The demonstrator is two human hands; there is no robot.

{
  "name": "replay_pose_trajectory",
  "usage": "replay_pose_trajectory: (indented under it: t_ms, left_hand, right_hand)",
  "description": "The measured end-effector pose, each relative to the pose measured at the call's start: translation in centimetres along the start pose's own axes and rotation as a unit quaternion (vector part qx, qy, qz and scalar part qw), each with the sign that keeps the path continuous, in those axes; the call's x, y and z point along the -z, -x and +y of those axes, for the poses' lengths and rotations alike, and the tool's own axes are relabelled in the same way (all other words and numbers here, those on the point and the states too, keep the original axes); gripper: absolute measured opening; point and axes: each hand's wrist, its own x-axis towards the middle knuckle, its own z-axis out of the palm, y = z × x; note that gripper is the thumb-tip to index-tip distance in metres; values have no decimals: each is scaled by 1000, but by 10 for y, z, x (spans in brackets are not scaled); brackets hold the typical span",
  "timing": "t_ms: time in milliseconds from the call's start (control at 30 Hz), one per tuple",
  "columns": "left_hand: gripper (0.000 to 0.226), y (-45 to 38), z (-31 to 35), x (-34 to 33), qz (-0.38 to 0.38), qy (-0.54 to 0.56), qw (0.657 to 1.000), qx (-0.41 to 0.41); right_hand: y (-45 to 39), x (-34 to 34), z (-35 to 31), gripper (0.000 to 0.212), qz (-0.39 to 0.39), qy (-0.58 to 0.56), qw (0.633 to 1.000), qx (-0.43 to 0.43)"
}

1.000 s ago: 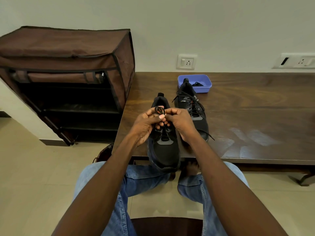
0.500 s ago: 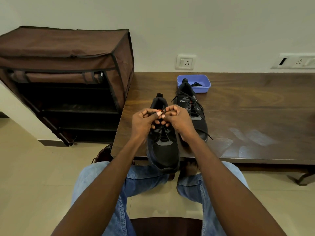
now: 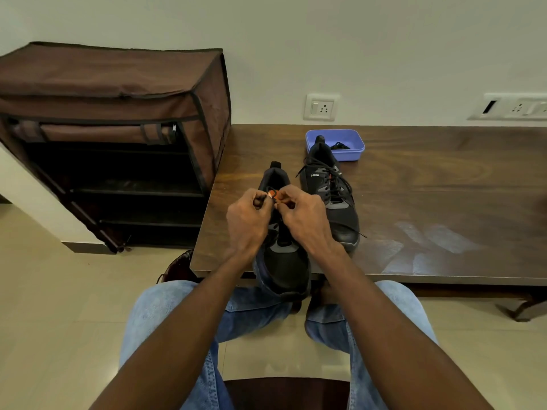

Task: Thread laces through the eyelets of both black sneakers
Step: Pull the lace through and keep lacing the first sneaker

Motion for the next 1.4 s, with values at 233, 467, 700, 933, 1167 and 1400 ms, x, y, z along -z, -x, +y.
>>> replay_pose_trajectory:
  t_ms: [233, 467, 700, 933, 1167, 1400]
  left_hand:
    - [18, -15, -4, 10, -146, -35, 985, -82]
    - [9, -19, 2, 12, -199, 33, 979, 16]
    - [18, -23, 6, 12, -244, 104, 950, 167]
    - [31, -21, 7, 6, -209, 253, 906, 269]
    - [20, -25, 11, 6, -172, 275, 901, 289]
    - [18, -24, 25, 4, -177, 259, 909, 272]
  right_hand:
    - [1, 3, -3, 9, 26, -28, 999, -13]
    - [0, -2, 0, 17, 39, -77, 995, -50]
    - [-2, -2, 1, 19, 43, -111, 990, -69]
    - [-2, 2, -6, 10, 28, -98, 993, -66]
    - [9, -1, -13, 37, 40, 26, 999, -6]
    - [14, 2, -16, 28, 0, 112, 994, -9]
